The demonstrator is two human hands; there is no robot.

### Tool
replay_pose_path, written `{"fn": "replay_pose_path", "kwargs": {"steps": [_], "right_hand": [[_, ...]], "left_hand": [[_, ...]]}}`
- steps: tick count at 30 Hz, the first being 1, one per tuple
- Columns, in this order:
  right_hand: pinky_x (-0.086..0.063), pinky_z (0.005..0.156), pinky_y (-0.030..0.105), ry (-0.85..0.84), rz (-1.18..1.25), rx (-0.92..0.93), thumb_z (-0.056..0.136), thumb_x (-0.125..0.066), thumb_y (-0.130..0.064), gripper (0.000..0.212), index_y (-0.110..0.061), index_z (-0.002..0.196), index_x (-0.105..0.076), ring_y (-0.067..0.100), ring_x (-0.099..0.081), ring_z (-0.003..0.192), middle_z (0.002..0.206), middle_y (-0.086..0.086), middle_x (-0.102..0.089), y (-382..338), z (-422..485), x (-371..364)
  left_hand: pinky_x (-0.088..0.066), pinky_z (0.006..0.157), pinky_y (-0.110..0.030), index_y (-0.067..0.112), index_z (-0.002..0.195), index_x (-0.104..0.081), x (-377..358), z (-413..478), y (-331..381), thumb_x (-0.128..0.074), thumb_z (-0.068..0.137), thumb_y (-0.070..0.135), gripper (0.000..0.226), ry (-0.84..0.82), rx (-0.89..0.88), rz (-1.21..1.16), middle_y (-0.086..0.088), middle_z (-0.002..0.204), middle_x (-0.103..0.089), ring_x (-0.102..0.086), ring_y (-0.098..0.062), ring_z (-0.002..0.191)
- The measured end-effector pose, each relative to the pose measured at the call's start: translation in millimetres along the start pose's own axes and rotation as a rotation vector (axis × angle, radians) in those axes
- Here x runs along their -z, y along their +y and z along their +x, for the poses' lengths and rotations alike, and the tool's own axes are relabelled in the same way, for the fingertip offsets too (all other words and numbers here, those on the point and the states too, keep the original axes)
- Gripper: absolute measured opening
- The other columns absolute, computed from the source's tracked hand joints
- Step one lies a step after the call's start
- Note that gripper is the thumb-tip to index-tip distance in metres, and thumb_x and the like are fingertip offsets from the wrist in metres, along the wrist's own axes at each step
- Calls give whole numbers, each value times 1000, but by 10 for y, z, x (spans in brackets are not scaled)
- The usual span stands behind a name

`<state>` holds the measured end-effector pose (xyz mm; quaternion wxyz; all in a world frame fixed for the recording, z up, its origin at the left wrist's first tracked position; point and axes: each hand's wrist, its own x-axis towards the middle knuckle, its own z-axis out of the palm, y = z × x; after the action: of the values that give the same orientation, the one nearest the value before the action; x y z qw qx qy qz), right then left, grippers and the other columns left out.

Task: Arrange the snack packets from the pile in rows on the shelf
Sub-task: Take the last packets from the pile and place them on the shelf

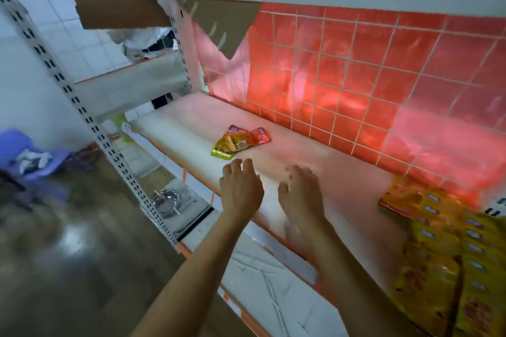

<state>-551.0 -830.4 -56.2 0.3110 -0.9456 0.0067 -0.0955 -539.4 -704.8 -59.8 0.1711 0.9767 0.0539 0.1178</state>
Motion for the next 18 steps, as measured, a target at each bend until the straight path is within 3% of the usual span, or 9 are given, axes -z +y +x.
{"fn": "replay_pose_path", "kwargs": {"steps": [6,9,14,18], "right_hand": [[-36,101,33,-89,-14,-8,85,-51,-13,51,-12,135,-46,30,-42,121,136,12,-43,-483,953,-499],[-38,100,35,-126,-43,66,85,-51,-15,46,-13,131,-50,31,-44,120,132,11,-46,-578,1287,-725],[-40,94,39,-301,-68,81,98,-37,-31,41,-27,138,-40,30,-39,127,139,6,-38,-616,1609,-899],[-40,85,37,-346,-100,48,98,-34,-44,37,-27,128,-47,28,-48,117,130,4,-41,-598,1659,-905]], "left_hand": [[-43,84,-43,8,119,-48,-61,866,-434,-44,88,6,31,-17,107,28,-15,120,-51,-45,-35,111],[-46,79,-42,10,106,-49,-149,1185,-588,-49,86,13,20,6,97,-1,-14,105,-57,-53,-35,100],[-45,85,-42,10,122,-47,-278,1451,-648,-50,91,28,36,-77,104,-4,-13,110,-60,-52,-32,106],[-44,89,-36,6,127,-42,-262,1491,-623,-56,92,32,46,-108,146,-32,-14,115,-55,-51,-31,107]]}}
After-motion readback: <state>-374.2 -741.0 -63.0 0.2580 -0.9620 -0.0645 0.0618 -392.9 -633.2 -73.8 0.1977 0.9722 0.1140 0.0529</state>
